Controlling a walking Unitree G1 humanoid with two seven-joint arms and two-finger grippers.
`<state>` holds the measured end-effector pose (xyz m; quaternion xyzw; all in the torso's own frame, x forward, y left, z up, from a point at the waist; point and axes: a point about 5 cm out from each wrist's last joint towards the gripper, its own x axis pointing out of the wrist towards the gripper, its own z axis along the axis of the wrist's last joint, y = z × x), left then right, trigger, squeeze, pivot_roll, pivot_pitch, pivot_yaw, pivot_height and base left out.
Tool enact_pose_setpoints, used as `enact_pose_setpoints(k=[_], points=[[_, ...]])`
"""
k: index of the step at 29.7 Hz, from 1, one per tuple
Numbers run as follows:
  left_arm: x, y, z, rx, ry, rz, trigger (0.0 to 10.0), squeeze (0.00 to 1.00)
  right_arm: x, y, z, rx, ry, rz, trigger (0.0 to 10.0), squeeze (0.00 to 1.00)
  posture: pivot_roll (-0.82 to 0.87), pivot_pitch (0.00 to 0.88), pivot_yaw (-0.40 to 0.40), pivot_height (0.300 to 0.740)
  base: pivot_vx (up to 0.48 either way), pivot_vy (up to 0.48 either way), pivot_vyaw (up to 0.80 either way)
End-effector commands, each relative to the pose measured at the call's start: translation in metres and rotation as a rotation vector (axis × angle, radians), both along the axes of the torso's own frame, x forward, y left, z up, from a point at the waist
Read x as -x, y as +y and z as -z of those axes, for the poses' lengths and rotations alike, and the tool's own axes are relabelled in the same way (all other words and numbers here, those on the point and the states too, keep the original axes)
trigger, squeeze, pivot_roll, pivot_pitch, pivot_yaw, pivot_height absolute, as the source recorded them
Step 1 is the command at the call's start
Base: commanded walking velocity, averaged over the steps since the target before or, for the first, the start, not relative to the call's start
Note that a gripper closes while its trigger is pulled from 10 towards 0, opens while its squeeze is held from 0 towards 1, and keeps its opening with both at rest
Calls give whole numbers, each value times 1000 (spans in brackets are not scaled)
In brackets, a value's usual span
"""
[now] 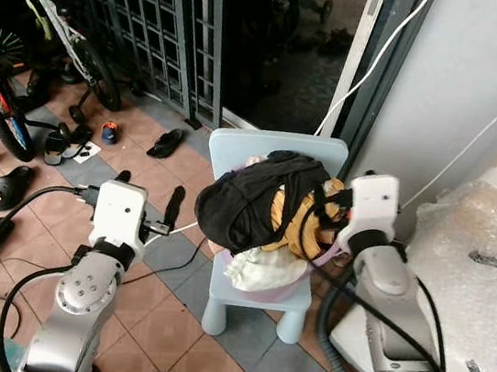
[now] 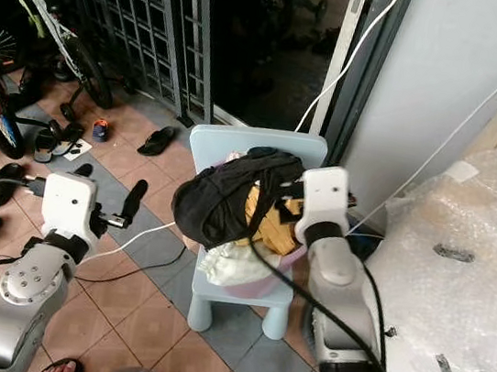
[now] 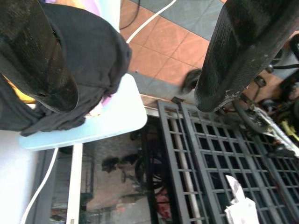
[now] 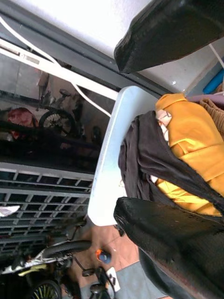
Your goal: Clothes washing
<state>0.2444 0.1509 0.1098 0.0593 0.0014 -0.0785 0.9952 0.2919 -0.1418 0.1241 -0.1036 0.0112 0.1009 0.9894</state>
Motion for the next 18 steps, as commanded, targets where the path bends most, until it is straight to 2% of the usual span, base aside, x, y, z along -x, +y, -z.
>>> enact_pose_setpoints(k=[1,7,12,16,18], points=[[-2,6,-3,-23,-13,-3,10000,0,0,5,0,1,3,-20,10000,0,4,27,12,740,352,0,800],[-9,11,-7,1,-26,-68,10000,0,-4,11,1,-31,26,-29,10000,0,5,52,31,740,372,0,791],[-9,8,-8,31,-32,-104,10000,0,-10,14,5,5,70,-48,10000,0,-2,45,32,740,399,0,0],[-11,9,-7,37,-19,-144,10000,0,-16,5,6,54,80,10,10000,0,1,50,27,740,328,0,0],[-11,9,-7,42,-14,-156,10000,0,-18,4,5,77,71,14,10000,0,0,49,27,740,0,0,0]])
